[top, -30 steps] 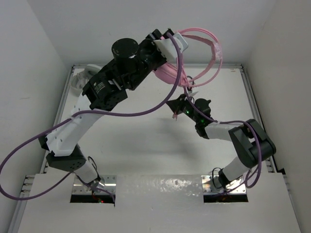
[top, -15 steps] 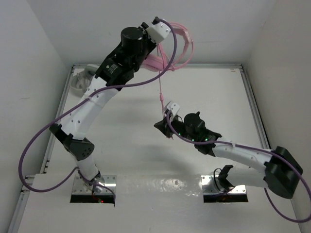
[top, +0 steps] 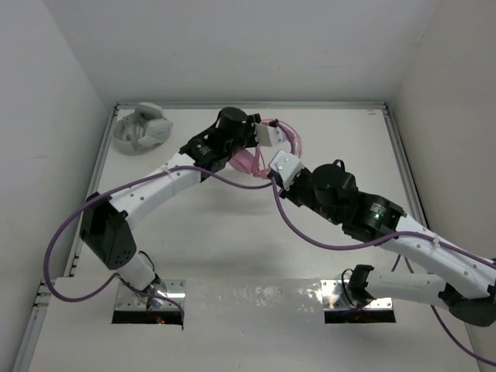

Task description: Wrap the headphones

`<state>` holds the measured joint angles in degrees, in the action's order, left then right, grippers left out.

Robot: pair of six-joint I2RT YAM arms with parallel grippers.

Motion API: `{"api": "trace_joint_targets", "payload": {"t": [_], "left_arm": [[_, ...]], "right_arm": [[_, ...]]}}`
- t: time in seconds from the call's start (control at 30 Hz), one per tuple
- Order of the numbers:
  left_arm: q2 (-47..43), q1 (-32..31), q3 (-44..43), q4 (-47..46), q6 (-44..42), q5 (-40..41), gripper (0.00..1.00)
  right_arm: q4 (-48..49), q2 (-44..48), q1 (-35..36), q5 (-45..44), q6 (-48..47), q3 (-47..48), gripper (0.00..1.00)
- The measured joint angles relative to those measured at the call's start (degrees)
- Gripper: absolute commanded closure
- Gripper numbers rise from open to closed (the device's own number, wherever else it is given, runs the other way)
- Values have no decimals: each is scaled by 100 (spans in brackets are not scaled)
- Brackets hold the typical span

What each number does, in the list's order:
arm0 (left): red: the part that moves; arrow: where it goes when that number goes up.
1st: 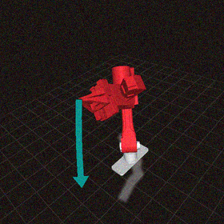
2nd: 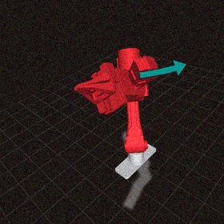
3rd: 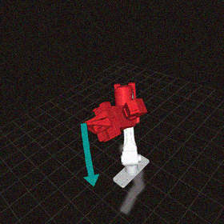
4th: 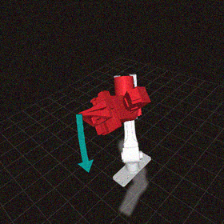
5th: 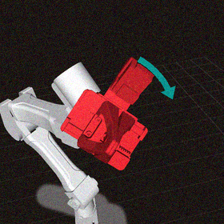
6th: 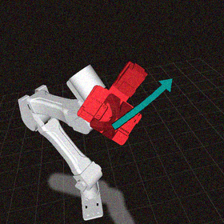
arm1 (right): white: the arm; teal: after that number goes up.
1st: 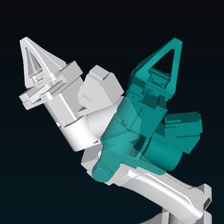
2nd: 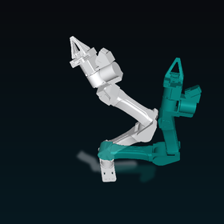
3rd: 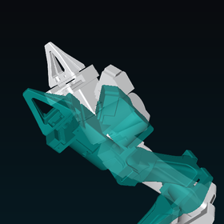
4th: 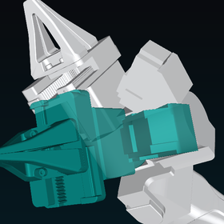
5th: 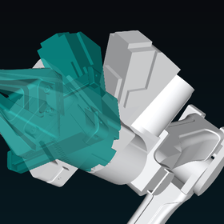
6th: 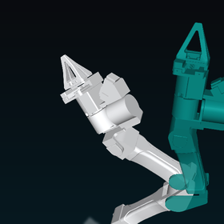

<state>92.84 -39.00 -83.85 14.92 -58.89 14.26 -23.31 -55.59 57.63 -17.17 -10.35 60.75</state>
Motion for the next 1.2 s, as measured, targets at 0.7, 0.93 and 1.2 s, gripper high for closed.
{"api": "trace_joint_targets", "payload": {"t": [0.7,0.93,1.2], "left_arm": [[-2098,-1126,1834,-1178,-1121,-739,100],[-2256,-1110,1851,-695,-1163,-914,100],[-2455,-1150,1982,-229,-1467,-1438,100]], "right_arm": [[-1259,-1980,-1681,1075,-1690,2754,100],[-1580,-2227,-1762,1384,-1886,2896,96],[-1467,-2500,-2094,1576,-2520,3156,82]]}}
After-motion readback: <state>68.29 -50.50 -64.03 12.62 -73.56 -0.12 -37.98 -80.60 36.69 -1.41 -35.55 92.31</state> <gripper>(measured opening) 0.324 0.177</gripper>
